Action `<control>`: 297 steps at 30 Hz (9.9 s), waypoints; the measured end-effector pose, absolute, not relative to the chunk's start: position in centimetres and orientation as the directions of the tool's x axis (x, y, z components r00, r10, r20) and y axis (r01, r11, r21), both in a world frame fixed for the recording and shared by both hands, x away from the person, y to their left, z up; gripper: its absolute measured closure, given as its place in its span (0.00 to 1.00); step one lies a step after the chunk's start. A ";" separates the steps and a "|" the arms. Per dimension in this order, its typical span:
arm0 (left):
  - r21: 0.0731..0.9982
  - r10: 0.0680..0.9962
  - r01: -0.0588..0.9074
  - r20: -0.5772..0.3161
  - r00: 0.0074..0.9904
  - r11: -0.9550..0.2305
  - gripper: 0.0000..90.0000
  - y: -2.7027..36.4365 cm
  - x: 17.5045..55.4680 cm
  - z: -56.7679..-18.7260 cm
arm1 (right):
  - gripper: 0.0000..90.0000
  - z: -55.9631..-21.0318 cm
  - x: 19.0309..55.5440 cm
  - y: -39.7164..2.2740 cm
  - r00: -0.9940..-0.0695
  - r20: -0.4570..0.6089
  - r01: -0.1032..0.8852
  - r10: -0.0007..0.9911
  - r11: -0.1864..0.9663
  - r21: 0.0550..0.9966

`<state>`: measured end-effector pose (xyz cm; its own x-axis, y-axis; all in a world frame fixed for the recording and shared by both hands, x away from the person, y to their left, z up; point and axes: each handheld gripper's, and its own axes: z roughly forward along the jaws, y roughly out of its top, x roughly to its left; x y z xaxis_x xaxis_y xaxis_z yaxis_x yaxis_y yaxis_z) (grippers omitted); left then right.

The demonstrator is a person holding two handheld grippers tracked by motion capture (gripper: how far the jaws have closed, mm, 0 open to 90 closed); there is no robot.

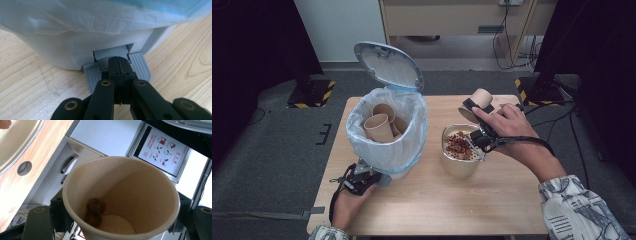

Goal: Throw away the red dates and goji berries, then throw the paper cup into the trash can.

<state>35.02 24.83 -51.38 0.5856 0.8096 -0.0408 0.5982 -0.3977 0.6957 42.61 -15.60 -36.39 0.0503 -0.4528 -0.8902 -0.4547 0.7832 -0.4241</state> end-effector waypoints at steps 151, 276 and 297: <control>0.696 0.808 0.599 -0.045 0.587 -0.396 1.00 24.9 35.0 -51.4 | 0.30 -33.4 43.4 -12.5 -0.311 -0.948 -0.496 0.061 0.841 0.217; 0.699 0.808 0.596 -0.045 0.588 -0.395 1.00 24.8 35.0 -51.4 | 0.28 -29.5 45.5 1.2 -0.845 -0.407 -0.233 0.346 0.446 0.864; 0.698 0.808 0.597 -0.045 0.588 -0.395 1.00 24.8 35.0 -51.4 | 0.10 -30.2 46.4 0.4 -0.880 -0.228 -0.040 0.418 0.414 0.909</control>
